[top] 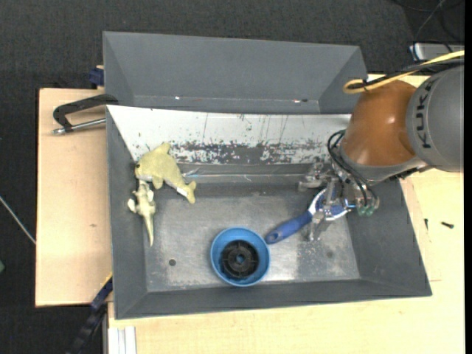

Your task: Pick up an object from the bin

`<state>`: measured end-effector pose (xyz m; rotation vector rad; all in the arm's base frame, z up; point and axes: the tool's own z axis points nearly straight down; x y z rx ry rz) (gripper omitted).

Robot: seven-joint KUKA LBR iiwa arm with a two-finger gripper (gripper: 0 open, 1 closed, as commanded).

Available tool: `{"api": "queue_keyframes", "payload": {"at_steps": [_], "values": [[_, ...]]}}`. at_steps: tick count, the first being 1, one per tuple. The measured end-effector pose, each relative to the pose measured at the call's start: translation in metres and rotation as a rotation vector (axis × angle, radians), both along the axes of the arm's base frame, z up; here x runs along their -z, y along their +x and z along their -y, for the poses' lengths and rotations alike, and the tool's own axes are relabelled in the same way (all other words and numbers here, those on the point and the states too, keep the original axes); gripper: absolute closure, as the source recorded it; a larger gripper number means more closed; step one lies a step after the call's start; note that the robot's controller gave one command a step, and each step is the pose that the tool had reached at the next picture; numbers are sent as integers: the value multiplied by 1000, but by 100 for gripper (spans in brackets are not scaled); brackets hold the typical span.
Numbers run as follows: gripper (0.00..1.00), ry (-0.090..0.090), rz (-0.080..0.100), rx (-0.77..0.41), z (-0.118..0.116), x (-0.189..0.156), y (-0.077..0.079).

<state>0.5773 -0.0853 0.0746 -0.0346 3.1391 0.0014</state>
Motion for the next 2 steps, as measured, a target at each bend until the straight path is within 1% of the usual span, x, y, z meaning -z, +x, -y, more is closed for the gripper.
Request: {"api": "queue_keyframes", "payload": {"at_steps": [1, 2], "values": [[0, 0, 2, 1, 0, -1, 1], [100, 1, 4, -1, -1, -2, 2]]}}
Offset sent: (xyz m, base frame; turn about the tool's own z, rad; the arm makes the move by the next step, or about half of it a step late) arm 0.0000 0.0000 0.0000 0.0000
